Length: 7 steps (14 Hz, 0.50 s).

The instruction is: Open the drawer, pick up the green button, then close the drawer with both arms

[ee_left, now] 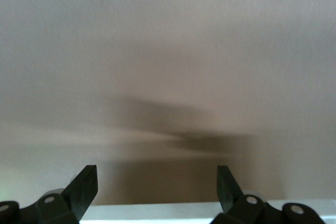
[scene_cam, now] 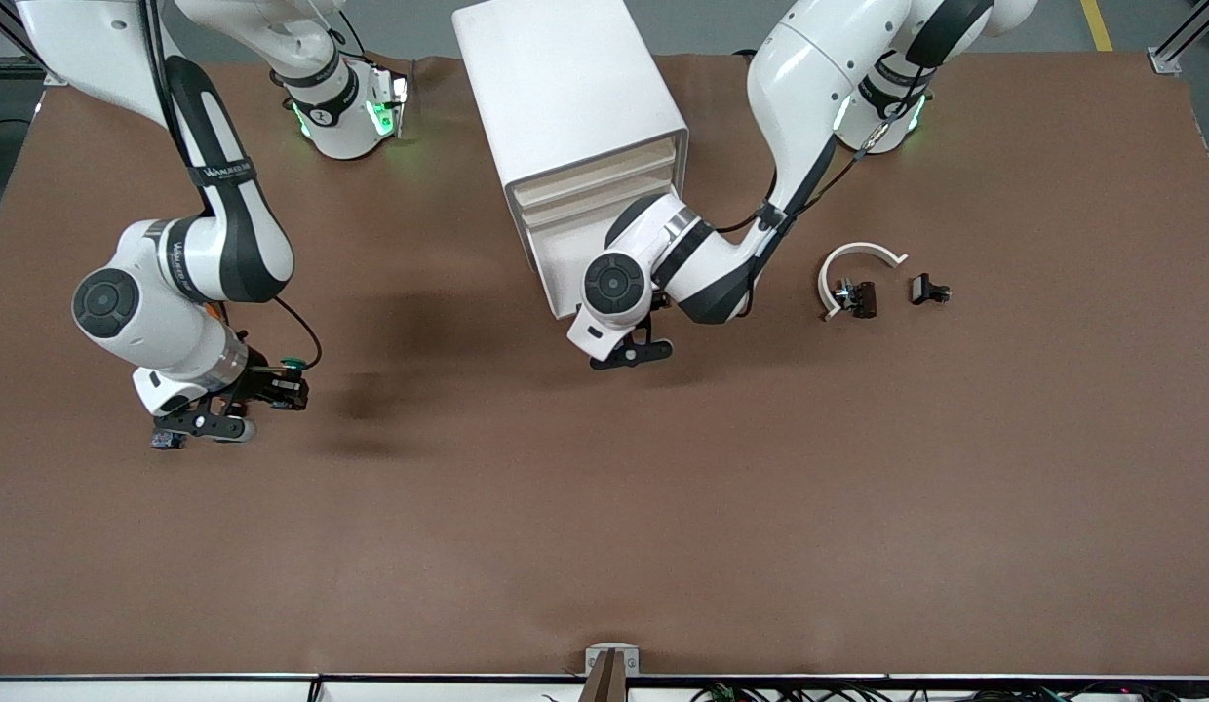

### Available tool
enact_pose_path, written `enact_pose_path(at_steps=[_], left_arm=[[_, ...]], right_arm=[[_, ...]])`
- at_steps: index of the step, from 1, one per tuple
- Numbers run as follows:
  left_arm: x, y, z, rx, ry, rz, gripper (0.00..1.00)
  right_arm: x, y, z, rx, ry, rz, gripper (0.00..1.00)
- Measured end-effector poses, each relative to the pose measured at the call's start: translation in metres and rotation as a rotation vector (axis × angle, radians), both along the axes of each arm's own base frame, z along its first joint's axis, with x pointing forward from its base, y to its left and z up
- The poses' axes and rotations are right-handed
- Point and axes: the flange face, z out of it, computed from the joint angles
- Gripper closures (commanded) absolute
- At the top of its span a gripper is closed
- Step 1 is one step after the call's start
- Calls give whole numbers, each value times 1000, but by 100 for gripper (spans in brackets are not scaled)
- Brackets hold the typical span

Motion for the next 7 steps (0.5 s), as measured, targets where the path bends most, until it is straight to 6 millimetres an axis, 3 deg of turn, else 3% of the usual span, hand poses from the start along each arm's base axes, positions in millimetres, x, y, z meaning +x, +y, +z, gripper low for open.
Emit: enact_pose_path(at_steps=[3, 7], left_arm=[[-19, -10, 0, 9, 46, -33, 0], [-32, -14, -2, 8, 104, -31, 0]], right_arm=[[2, 1, -25, -6, -2, 6, 100], [7, -7, -41, -13, 9, 40, 100]])
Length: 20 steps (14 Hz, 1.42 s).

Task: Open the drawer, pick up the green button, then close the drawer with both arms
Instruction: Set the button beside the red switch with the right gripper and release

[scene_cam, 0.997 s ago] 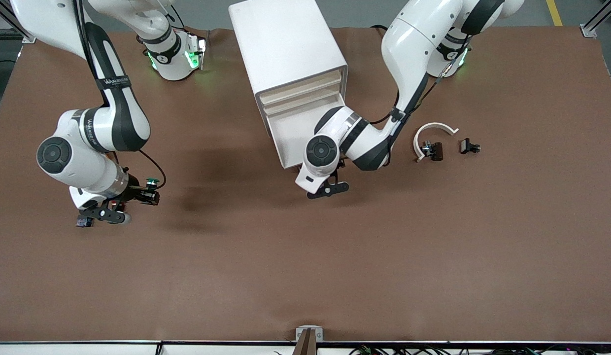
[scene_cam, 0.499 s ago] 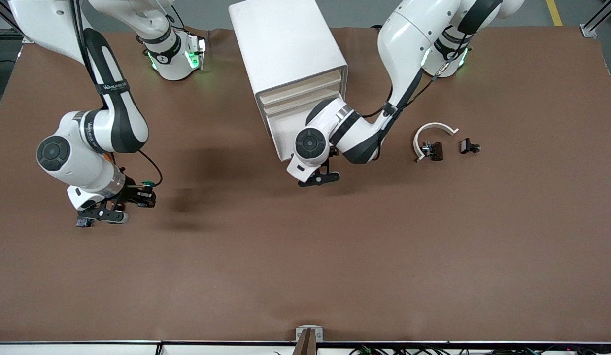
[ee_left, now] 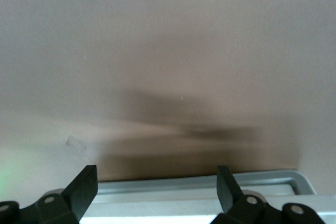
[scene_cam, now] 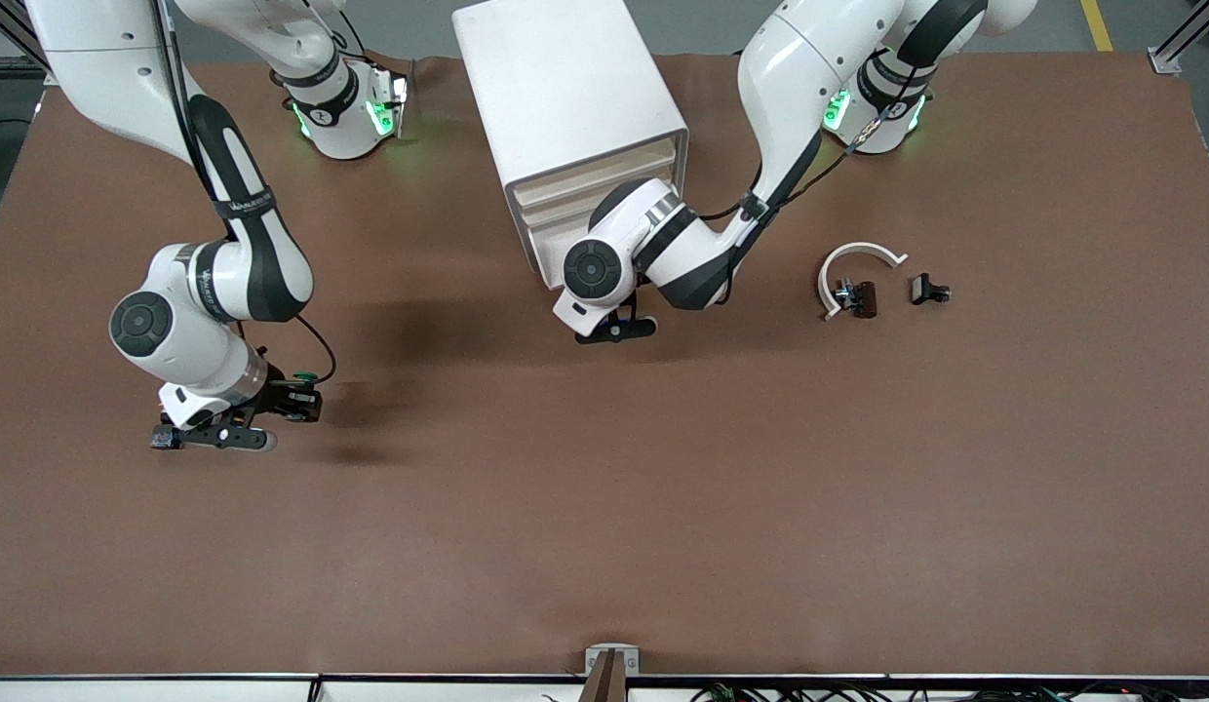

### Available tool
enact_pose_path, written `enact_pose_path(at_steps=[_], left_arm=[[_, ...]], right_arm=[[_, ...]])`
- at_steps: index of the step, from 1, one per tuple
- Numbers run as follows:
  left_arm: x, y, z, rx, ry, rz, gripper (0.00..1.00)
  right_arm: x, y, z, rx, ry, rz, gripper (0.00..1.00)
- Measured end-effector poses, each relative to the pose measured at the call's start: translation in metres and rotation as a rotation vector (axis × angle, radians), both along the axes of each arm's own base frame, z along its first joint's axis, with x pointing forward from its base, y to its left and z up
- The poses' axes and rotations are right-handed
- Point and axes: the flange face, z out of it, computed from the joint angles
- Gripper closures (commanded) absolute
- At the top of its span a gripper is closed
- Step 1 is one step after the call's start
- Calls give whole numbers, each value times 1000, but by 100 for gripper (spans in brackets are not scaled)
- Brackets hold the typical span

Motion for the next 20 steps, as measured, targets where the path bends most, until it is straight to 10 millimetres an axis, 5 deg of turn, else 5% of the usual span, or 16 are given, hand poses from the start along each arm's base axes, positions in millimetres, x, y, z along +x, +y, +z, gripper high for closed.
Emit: enact_pose_path(at_steps=[10, 20], left_arm=[[-19, 1, -14, -44, 212, 113, 0], [-20, 10, -29, -73, 351, 209, 0]], right_arm=[[5, -42, -33, -13, -8, 12, 100], [7, -44, -62, -23, -29, 12, 100]])
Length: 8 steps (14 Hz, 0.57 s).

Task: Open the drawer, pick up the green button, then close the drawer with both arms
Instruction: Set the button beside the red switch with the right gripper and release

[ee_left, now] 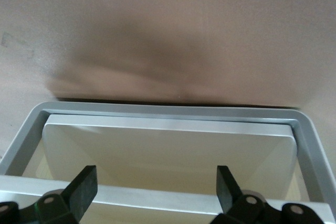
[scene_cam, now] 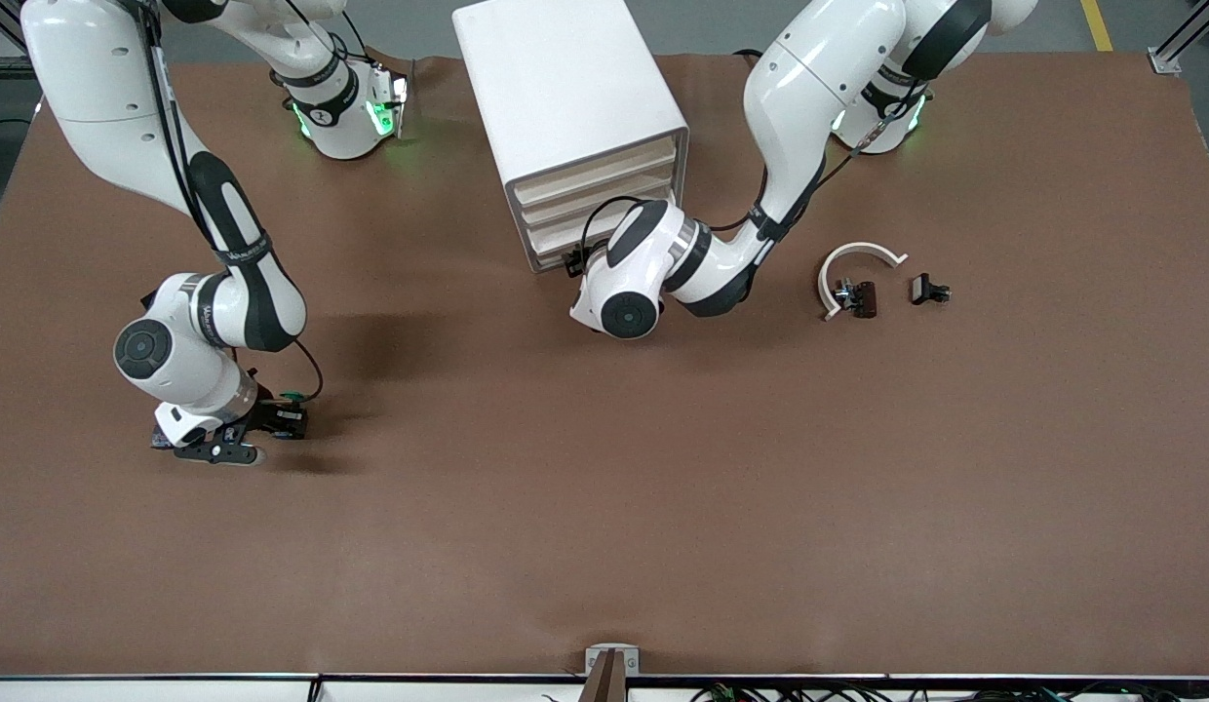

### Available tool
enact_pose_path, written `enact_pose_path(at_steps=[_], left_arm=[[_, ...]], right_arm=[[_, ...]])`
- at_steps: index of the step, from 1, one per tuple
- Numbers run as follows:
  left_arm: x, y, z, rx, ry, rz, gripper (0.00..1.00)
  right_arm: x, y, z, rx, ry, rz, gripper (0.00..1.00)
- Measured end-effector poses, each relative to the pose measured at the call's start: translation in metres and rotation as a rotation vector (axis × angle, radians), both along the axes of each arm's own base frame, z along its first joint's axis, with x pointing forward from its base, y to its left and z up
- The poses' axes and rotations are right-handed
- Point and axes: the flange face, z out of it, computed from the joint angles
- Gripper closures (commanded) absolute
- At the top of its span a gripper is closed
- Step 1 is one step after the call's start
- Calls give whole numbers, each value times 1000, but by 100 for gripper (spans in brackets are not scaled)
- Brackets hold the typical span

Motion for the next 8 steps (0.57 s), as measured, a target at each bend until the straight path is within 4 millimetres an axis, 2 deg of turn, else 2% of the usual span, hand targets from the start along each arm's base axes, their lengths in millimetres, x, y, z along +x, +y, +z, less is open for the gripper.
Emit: enact_pose_path(at_steps=[8], left_arm=[[-7, 1, -5, 23, 65, 29, 0]], right_arm=[[1, -1, -3, -1, 3, -2, 100]])
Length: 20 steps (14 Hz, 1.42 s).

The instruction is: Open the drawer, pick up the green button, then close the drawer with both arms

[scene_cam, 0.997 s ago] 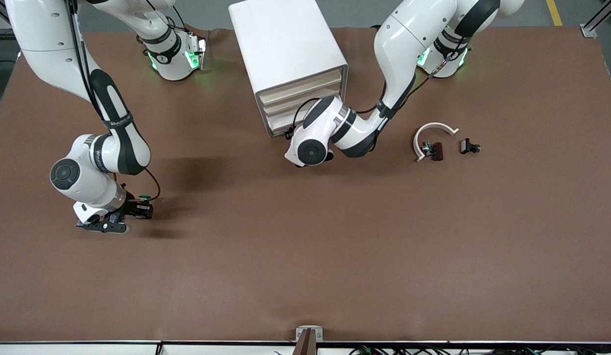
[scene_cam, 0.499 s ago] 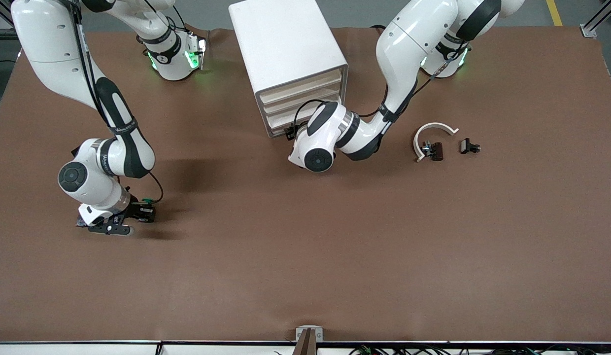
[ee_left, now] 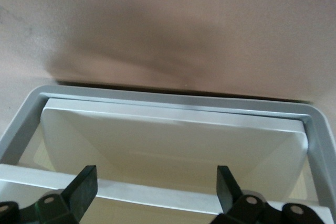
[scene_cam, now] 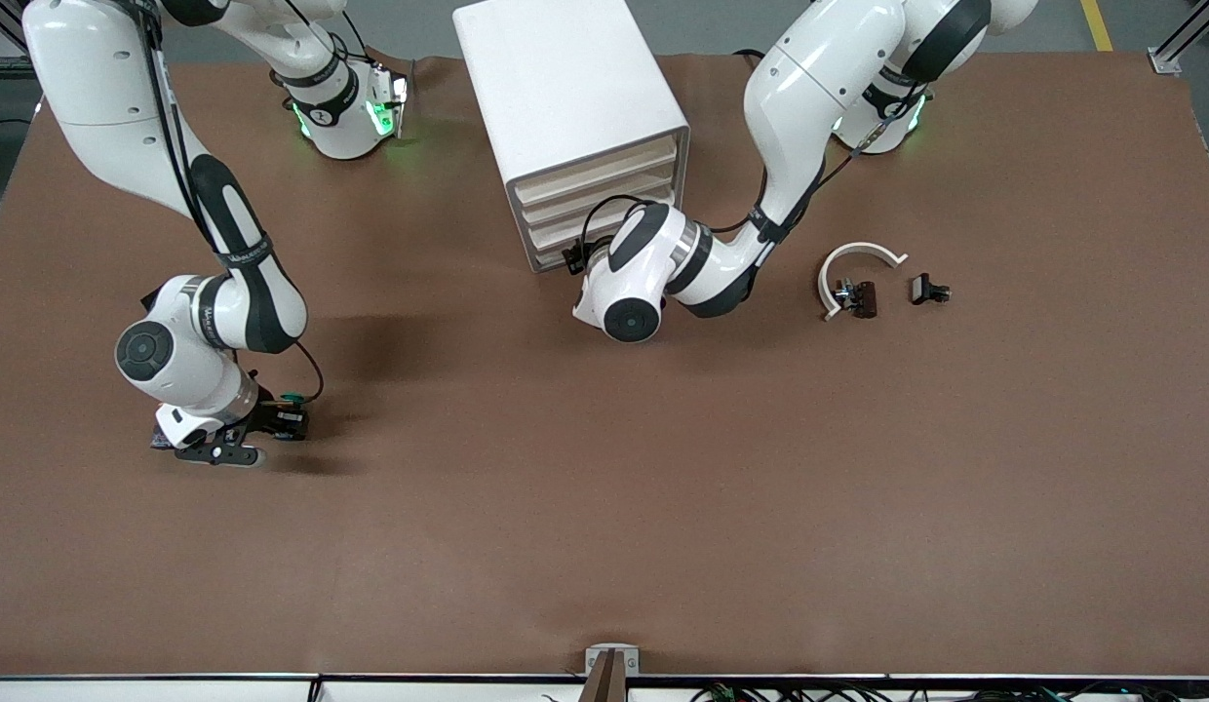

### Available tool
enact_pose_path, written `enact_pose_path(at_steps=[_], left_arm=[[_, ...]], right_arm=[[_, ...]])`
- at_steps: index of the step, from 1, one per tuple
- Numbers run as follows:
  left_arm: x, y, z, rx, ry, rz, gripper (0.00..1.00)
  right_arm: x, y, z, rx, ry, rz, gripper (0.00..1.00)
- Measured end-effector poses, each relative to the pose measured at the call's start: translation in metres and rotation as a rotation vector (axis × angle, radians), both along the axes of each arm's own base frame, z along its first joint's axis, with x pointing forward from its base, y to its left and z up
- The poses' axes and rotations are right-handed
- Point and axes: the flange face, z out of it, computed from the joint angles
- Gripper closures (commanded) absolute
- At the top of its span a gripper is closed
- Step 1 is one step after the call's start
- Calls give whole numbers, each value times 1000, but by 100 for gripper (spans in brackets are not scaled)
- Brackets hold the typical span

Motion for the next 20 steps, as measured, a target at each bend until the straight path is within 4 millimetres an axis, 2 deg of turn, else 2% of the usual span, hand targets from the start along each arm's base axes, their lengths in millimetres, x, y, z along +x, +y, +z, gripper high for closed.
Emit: enact_pose_path(at_steps=[1, 3, 6, 9, 11, 13, 15, 16, 20], left_arm=[[-1, 0, -1, 2, 8, 4, 0], [-2, -1, -2, 3, 17, 7, 0], [-2, -1, -2, 3, 18, 7, 0], [0, 1, -1, 1, 17, 11, 0], [16, 6, 11, -10, 3, 24, 0], [44, 20, 28, -16, -42, 57, 0], [79, 39, 43, -24, -103, 92, 0], [96, 50, 51, -33, -131, 106, 0], [155, 105, 84, -82, -237, 147, 0]], right_arm=[[0, -1, -1, 0, 1, -1, 91], [0, -1, -1, 0, 2, -2, 0], [0, -1, -3, 0, 5, -2, 0], [8, -1, 6, 1, -1, 0, 0], [15, 0, 15, 6, 31, 2, 0], [24, 1, 33, 14, 84, 4, 0], [32, 3, 66, 25, 132, 7, 0], [35, 4, 90, 31, 153, 9, 0], [36, 6, 210, 55, 220, 17, 0]])
